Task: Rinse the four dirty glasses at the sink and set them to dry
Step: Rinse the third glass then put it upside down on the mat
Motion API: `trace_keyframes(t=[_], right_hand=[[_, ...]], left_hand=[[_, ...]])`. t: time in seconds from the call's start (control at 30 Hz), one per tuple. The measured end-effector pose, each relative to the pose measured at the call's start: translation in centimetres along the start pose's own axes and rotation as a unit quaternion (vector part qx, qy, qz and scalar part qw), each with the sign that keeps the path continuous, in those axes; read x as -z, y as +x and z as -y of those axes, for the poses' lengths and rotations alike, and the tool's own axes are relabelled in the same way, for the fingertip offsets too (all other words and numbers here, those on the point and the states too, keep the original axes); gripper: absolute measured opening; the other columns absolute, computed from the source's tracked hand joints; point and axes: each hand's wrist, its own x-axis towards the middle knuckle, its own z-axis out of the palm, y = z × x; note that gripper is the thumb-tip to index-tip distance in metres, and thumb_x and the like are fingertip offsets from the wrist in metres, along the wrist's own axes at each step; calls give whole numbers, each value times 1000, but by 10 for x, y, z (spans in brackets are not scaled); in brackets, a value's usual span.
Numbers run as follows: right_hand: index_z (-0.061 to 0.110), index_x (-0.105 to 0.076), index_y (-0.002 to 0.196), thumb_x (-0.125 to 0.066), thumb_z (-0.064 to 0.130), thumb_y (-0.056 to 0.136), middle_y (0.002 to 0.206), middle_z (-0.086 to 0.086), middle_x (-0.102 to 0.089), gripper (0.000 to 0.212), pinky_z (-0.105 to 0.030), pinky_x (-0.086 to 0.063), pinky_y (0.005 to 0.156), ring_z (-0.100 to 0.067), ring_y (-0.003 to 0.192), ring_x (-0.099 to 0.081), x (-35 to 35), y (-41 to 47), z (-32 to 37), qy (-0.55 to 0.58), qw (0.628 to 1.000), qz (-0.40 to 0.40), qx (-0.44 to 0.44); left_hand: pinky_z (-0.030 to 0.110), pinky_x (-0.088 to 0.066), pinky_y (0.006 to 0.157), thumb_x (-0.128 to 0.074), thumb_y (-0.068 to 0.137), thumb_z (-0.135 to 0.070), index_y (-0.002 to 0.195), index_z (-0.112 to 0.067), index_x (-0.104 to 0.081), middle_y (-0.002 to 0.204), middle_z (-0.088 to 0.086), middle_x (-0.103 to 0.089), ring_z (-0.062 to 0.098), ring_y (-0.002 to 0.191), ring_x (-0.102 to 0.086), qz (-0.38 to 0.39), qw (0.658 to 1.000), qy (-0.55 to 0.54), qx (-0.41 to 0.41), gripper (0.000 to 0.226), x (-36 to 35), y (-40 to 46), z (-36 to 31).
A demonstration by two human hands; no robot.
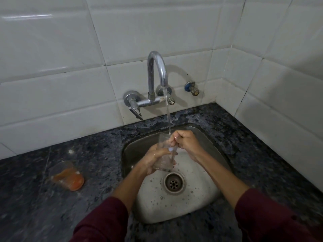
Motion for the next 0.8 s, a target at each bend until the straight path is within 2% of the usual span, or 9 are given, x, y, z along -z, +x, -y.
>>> trace_keyframes(t=[0.07, 0.13, 0.2, 0.33, 0.4, 0.47, 0.57, 0.73, 0.8], right_hand=[[18, -62, 65, -45, 8, 96, 60, -4, -60, 37, -23, -46, 60, -2, 51, -55, -1, 3, -4, -62, 998, -28, 18], [18, -62, 63, -47, 9, 95, 57, 1, -60, 36, -19, -46, 58, 2, 49, -55, -3, 4, -5, -126, 991, -48, 22], [12, -65, 67, -49, 4, 91, 57, 6, -59, 29, -8, -43, 54, 6, 49, -55, -8, 3, -3, -176, 982, -61, 26], [3, -67, 70, -51, -4, 83, 61, 4, -63, 22, -5, -42, 58, 1, 57, -56, -14, 5, 2, -185, 979, -80, 15], [9, -65, 66, -49, -2, 87, 59, 1, -62, 29, -14, -46, 58, -3, 55, -57, -7, 5, 4, -97, 993, -66, -22], [10, -62, 67, -46, -1, 91, 57, 0, -62, 31, -20, -47, 56, -6, 54, -57, 4, 3, 5, -13, 1000, -13, -24], [7, -59, 69, -41, 0, 96, 54, 2, -61, 33, -9, -40, 49, 3, 46, -53, 11, 0, 8, 33, 998, 43, -9], [15, -59, 62, -45, 4, 95, 60, -4, -58, 38, -16, -45, 61, -5, 54, -55, 4, 9, 2, -87, 996, -1, -2], [18, -59, 59, -46, 1, 92, 58, -2, -59, 39, -15, -45, 63, -6, 56, -55, 1, 11, -1, -127, 992, -21, -4]], left_hand=[[44, -59, 70, -84, 57, -18, 110, -11, -58, 101, 14, -63, 27, 78, -66, -70, 996, 54, -31, 59, -6, 3, 4], [44, -58, 78, -86, 57, -23, 110, -18, -55, 103, 5, -64, 21, 85, -66, -144, 976, 147, -66, 61, -11, 5, 8], [33, -56, 76, -83, 66, -23, 116, -21, -49, 101, -3, -63, 11, 86, -64, -213, 935, 264, -104, 61, -18, 5, 14], [38, -55, 81, -78, 67, -34, 126, -22, -39, 105, 0, -62, 21, 91, -63, -283, 874, 369, -144, 72, -28, 7, 21], [39, -54, 86, -81, 64, -39, 127, -22, -40, 111, -1, -62, 20, 98, -63, -230, 898, 354, -121, 77, -21, 10, 15], [44, -56, 83, -84, 60, -38, 126, -19, -46, 117, 7, -63, 27, 100, -66, -121, 962, 226, -92, 80, -8, 11, 6], [43, -58, 68, -84, 59, -24, 125, -9, -50, 111, 18, -64, 36, 85, -68, -28, 995, 81, -50, 76, 0, 11, -1], [49, -58, 80, -82, 52, -25, 111, -23, -52, 110, 8, -62, 27, 96, -65, -157, 969, 161, -103, 67, -13, 13, 10], [39, -57, 78, -83, 58, -25, 114, -24, -49, 106, 2, -63, 20, 92, -64, -208, 947, 214, -121, 66, -18, 12, 15]])
